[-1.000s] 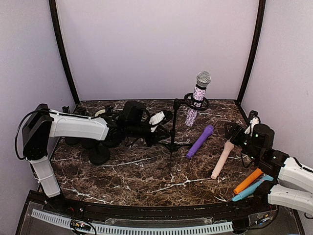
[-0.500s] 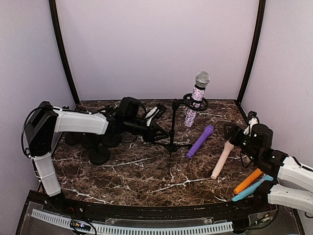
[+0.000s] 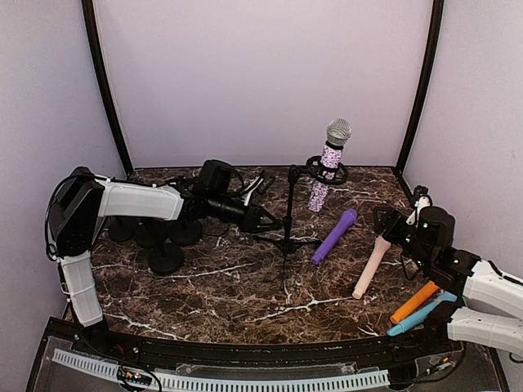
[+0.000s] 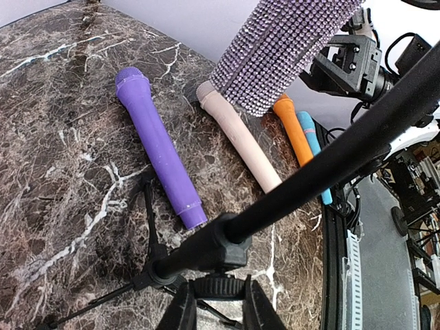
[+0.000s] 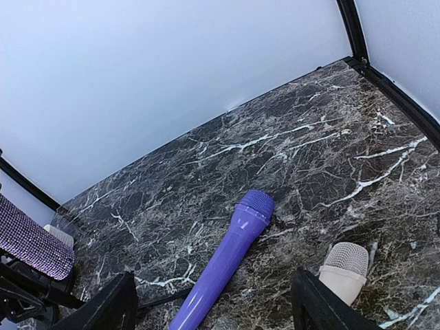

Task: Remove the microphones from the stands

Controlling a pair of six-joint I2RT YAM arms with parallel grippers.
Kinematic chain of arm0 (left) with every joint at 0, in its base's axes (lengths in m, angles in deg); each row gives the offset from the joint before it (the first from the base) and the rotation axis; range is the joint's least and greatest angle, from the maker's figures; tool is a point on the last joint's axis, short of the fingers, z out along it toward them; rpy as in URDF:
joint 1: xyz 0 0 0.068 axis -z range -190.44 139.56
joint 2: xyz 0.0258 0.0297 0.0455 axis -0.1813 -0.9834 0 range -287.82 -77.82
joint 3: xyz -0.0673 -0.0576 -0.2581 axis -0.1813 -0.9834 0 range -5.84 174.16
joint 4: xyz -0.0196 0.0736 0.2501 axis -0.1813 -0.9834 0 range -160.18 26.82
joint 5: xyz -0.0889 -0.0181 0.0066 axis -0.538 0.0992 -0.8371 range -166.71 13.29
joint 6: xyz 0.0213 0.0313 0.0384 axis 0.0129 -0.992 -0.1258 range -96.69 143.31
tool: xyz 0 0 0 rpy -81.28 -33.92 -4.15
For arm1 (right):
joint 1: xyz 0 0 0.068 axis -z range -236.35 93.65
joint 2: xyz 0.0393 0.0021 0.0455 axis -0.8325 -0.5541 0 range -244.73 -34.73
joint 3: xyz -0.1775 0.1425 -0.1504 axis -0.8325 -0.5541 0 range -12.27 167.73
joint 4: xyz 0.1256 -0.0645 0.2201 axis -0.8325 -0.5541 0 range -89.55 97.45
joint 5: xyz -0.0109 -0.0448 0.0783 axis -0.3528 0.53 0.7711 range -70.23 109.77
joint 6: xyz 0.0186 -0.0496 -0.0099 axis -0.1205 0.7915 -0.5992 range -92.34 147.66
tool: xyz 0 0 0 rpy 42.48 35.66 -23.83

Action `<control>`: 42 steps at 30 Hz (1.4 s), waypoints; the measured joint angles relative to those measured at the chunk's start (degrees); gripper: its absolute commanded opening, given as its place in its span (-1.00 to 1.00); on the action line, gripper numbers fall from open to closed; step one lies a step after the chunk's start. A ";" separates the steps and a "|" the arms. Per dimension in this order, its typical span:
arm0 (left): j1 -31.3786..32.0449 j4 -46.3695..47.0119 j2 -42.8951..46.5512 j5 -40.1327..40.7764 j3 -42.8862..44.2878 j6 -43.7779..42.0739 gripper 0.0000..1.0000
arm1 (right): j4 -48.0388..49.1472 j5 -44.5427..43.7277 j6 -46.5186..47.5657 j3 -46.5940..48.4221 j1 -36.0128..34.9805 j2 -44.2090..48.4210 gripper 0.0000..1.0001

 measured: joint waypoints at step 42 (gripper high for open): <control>10.43 11.02 9.51 32.61 -11.28 -37.83 -0.05 | -2.21 0.00 -0.17 0.00 0.00 2.34 0.55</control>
